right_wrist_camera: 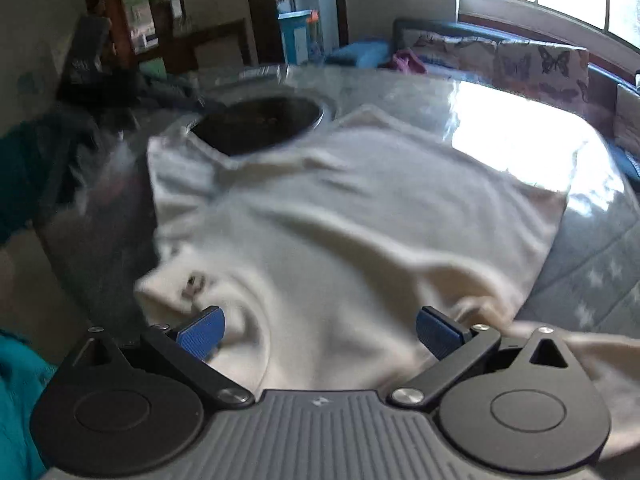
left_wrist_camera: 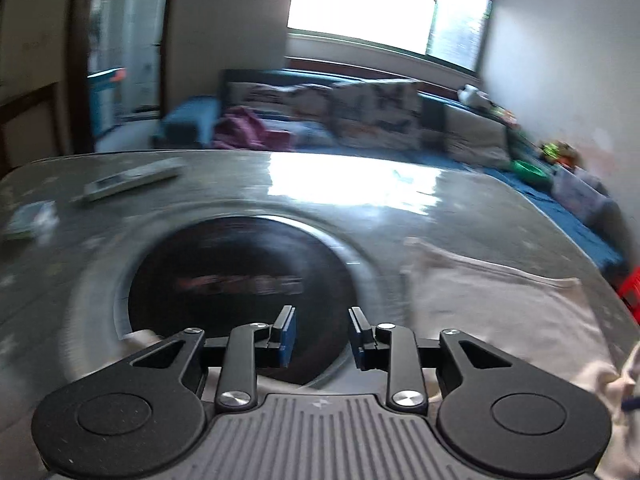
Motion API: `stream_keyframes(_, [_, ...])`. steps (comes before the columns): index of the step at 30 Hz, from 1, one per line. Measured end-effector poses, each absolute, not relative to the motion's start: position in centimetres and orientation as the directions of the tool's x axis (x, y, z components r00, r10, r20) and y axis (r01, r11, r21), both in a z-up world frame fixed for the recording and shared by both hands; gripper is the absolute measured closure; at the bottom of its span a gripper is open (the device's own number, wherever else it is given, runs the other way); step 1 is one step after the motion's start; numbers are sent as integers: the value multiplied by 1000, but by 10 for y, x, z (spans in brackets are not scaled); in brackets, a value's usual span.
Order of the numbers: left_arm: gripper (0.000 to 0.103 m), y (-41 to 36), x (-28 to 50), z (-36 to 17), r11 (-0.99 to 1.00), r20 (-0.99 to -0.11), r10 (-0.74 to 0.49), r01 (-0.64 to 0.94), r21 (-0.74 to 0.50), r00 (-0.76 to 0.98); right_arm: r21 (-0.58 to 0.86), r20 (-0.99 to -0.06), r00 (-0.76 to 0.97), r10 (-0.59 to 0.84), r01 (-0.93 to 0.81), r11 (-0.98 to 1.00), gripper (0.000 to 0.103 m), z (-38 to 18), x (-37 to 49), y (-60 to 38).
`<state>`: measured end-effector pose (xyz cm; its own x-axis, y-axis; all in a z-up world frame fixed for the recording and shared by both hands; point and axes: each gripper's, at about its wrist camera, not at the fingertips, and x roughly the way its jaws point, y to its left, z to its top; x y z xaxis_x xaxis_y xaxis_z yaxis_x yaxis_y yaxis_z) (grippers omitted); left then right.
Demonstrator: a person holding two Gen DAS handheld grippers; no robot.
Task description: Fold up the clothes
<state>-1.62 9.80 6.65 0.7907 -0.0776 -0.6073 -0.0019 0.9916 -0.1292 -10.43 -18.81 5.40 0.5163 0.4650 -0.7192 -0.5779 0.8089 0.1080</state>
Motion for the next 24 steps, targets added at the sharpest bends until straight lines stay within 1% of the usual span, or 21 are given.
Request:
stream_keyframes(2, [71,80,1,66,992,-612,-103,35,-122,784,109,-706,539,459,-559,822,0,62,-91,-196])
stream_keyframes(4, [68,62,18,64,992,-618,-123,71,-109,776,100,-702,563,437,-529,843,0,64,-71,-206])
stream_keyframes(7, [68,39,44,58,991,-632,-135,112,-76,763,98,-702,588,401,-478,873,0,63,-40,-222])
stream_keyframes(12, [69,22,80,45,995,-652,-91,99,-25,753,97,-716,607,346,-404,910,0,55,1,-243])
stream_keyframes(13, [70,21,87,42,995,-657,-84,94,-20,749,96,-719,609,335,-390,916,0,52,8,-247])
stream_keyframes(16, [71,18,105,34,997,-675,-62,75,-10,735,93,-728,615,301,-347,933,7,46,31,-258])
stream_keyframes(18, [71,16,112,29,997,-684,-61,78,-6,727,95,-732,619,286,-323,942,7,43,42,-263])
stream_keyframes(20, [78,13,117,24,996,-689,-65,89,0,722,96,-736,618,278,-311,946,14,40,50,-266])
stream_keyframes(22, [88,9,118,22,994,-685,-72,112,14,725,91,-740,618,267,-301,949,15,37,58,-268])
stream_keyframes(23, [92,7,118,22,992,-682,-73,122,24,728,85,-742,619,259,-297,951,21,35,62,-269])
stream_keyframes(24, [96,5,117,21,991,-679,-74,133,35,731,76,-743,620,252,-295,952,25,34,65,-268])
